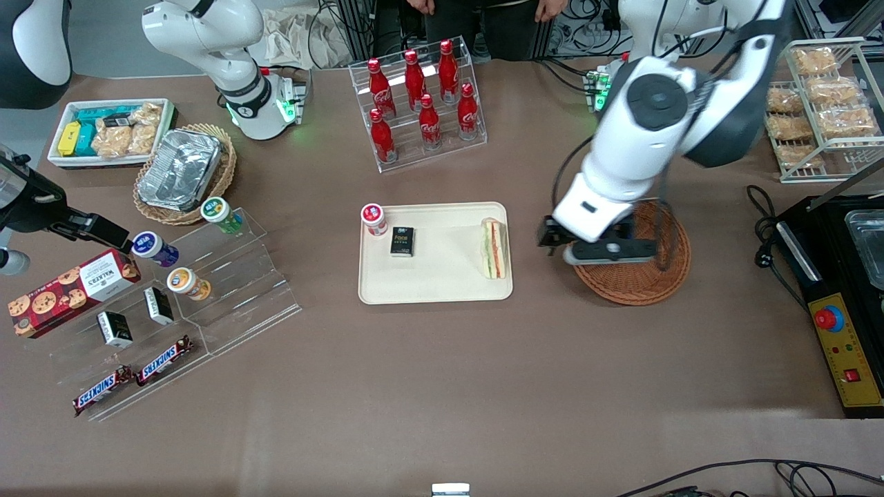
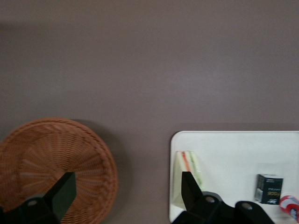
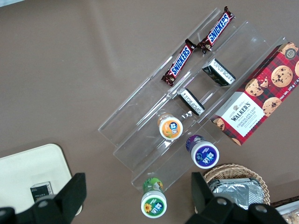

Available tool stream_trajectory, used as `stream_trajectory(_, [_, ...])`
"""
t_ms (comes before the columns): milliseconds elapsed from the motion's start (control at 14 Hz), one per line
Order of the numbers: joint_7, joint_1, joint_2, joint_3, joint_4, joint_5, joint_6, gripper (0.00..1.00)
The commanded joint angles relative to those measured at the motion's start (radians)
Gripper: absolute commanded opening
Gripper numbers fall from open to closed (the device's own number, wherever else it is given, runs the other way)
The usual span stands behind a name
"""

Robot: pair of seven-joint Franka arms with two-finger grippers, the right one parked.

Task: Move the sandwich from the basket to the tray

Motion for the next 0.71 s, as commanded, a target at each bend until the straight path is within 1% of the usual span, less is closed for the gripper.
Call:
stream_trajectory(0, [0.141, 0.09, -0.087, -0.01, -0.019, 0.007, -0.085, 1.0])
stream_trajectory(143, [0.218, 0.159, -0.131, -0.011, -0.02, 0.004, -0.14, 1.0])
stream_trajectory(214, [0.225, 0.187, -0.147, -0.011, -0.022, 0.004, -0.151, 1.0])
stream_trajectory(429, [0.235, 0.23, -0.223, -0.007, -0.081, 0.004, -0.155, 1.0])
stream_trajectory(571, [0.353, 0.241, -0.274, 0.001, -0.146, 0.003, -0.16, 1.0])
stream_trajectory(643, [0.393, 0.246, -0.295, 0.013, -0.167, -0.01, -0.16, 1.0])
